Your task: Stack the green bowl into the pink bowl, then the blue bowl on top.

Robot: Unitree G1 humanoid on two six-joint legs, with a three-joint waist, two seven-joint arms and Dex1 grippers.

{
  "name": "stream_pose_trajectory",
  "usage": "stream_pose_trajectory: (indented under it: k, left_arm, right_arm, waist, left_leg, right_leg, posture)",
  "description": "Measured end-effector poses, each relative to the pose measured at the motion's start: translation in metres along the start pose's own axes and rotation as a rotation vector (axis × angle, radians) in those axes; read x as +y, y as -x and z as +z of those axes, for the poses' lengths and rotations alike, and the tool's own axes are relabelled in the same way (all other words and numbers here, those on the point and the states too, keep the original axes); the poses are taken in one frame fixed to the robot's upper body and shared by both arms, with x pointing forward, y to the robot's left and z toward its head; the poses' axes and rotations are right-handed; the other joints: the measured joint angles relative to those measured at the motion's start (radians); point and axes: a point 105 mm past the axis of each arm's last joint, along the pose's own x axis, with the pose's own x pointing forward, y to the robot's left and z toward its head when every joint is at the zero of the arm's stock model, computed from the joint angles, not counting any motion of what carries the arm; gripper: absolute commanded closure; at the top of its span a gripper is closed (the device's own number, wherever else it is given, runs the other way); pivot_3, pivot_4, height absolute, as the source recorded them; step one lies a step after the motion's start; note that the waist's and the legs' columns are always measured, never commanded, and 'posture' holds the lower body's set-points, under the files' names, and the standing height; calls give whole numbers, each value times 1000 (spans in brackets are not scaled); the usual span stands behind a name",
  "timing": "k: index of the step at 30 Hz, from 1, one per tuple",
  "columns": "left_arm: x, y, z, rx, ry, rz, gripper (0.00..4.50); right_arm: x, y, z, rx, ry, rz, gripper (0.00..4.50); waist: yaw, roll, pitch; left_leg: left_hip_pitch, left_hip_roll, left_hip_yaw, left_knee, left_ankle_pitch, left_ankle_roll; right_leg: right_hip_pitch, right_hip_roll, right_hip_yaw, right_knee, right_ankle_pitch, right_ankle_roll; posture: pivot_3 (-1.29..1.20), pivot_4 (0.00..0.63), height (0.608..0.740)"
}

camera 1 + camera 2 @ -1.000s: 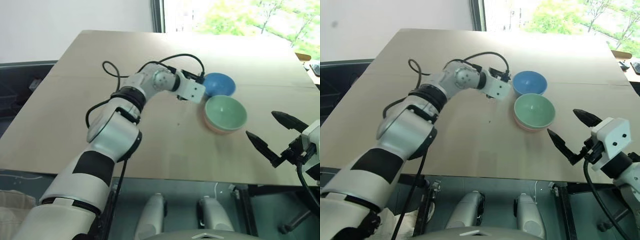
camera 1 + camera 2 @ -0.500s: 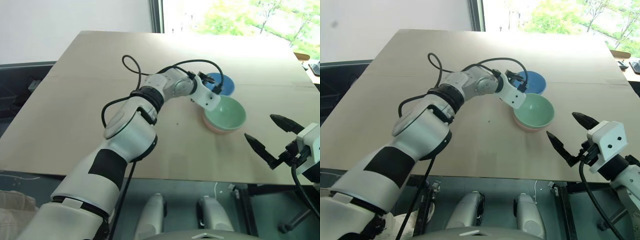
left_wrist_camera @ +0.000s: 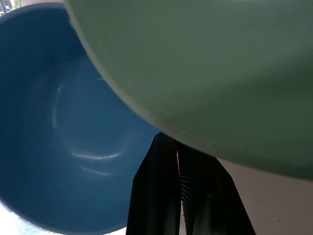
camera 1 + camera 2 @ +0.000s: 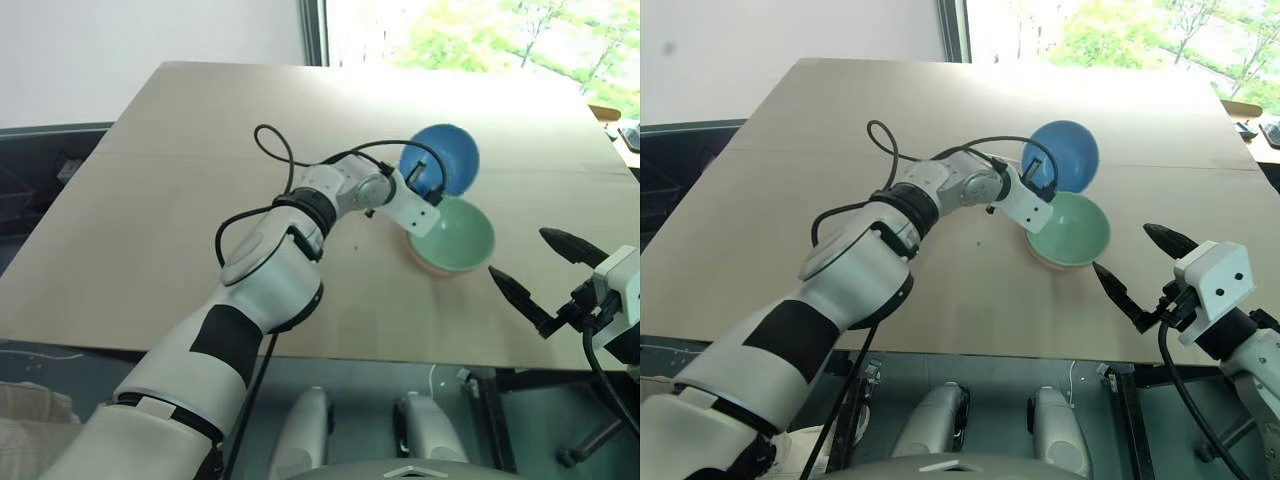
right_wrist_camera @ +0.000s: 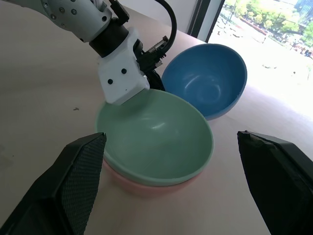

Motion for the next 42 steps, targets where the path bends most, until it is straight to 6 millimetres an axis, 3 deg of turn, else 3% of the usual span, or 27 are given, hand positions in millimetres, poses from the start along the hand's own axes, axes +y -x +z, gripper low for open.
stream_pose_trajectory:
  k: [8,13,17,22,24,25,32,37,39,42]
  left_arm:
    - [7,14,-11,-41,99,45,4431]
    - [16,48,-22,-176,181,58,4431]
    - [24,77,-1,-448,222,37,4431]
    - [26,114,17,-689,174,-75,4431]
    - [26,122,23,-732,158,-103,3829]
    - [25,123,26,-743,147,-127,3744]
    - [18,114,46,-798,123,-214,1198]
    - [26,117,46,-836,178,-169,1198]
    - [32,130,31,-880,331,-85,1198]
    - [20,139,5,-865,548,-32,1198]
  right_arm:
    - [-3,-2,-1,0,-1,8,0]
    - [-3,-2,-1,2,4,21,0]
    - [-3,0,-4,12,-4,26,0]
    - [-3,24,-12,81,-15,-26,0]
    - [-3,35,-14,108,-10,-41,0]
    - [-4,40,-13,115,-5,-56,0]
    - [-6,50,-7,110,28,-105,0]
    - [4,44,-5,94,17,-63,0]
    - [7,42,-5,94,15,-36,0]
    - [7,41,-8,103,9,-19,0]
  waist:
    - [-1,0,0]
    - [-3,0,0]
    - [4,1,0]
    - [-1,1,0]
    - [-7,1,-1]
    - [-7,1,-1]
    - [-4,2,-1]
    - [-9,2,-1]
    - [-16,3,-2]
    - [-26,4,-2]
  left_leg:
    - [0,0,0,0,0,0]
    - [0,0,0,-1,0,0]
    - [0,0,0,1,0,0]
    - [0,0,-1,0,0,0]
    - [3,0,0,1,0,0]
    - [3,0,0,1,0,0]
    - [2,0,0,2,0,0]
    - [2,1,0,1,0,0]
    - [3,1,0,1,0,0]
    - [2,1,0,1,0,0]
  right_leg:
    - [0,0,0,0,0,0]
    - [0,0,0,0,0,0]
    - [0,-1,-1,0,0,0]
    - [1,-1,-1,0,0,-1]
    - [2,-1,1,2,0,-1]
    - [2,-1,1,2,0,-1]
    - [2,0,0,2,0,-1]
    - [2,0,0,2,0,-1]
    - [2,0,1,2,0,-1]
    - [2,0,0,2,0,-1]
  posture:
    - [0,150,740]
    - [0,150,740]
    - [0,150,740]
    - [0,150,740]
    - [0,150,740]
    - [0,150,740]
    - [0,150,740]
    - [0,150,740]
    - [0,150,740]
    - [0,150,740]
